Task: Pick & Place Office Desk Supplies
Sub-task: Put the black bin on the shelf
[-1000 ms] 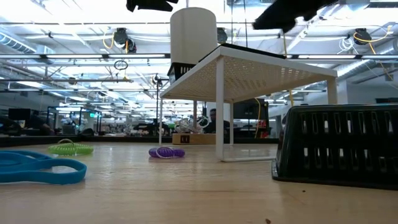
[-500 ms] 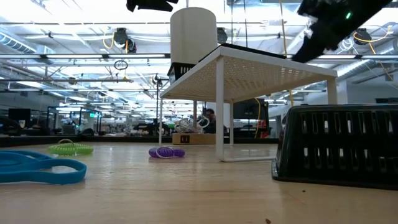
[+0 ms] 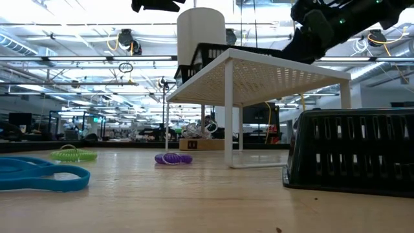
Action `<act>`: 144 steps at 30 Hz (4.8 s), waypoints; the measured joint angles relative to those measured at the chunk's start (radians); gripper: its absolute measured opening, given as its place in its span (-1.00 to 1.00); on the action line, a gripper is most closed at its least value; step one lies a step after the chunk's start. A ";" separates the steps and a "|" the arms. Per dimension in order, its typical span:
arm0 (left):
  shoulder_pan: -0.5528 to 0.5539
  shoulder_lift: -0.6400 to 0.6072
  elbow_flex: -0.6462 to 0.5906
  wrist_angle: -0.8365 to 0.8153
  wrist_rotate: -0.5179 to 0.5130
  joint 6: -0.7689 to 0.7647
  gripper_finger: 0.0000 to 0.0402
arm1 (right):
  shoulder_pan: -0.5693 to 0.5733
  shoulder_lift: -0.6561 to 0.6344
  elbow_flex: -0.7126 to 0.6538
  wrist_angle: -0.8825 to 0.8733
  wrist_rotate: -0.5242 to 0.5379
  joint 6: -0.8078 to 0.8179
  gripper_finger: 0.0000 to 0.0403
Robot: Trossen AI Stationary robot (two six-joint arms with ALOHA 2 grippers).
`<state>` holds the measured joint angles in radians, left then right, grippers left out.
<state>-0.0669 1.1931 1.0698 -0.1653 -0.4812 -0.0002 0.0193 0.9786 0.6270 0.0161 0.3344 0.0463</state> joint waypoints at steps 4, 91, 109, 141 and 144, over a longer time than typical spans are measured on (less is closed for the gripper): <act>0.000 0.000 0.000 0.004 0.000 -0.001 0.06 | -0.001 0.038 0.000 0.031 0.006 -0.034 -0.54; 0.001 0.000 0.001 -0.048 0.036 -0.135 0.06 | 0.756 0.805 0.532 -0.907 0.009 0.822 -0.48; 0.001 0.000 0.001 -0.048 0.037 -0.140 0.06 | 0.771 0.651 0.526 -0.605 -0.047 0.722 -0.99; -0.374 0.692 0.001 0.433 0.237 -0.271 0.06 | 0.981 0.595 0.257 -0.678 -0.076 1.191 -1.00; -0.378 0.765 0.001 0.518 0.242 -0.254 0.06 | 0.975 0.591 0.191 -0.598 -0.076 1.182 -1.00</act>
<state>-0.4446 1.9579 1.0706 0.3526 -0.2394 -0.2542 0.9944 1.5695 0.8182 -0.5820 0.2586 1.2285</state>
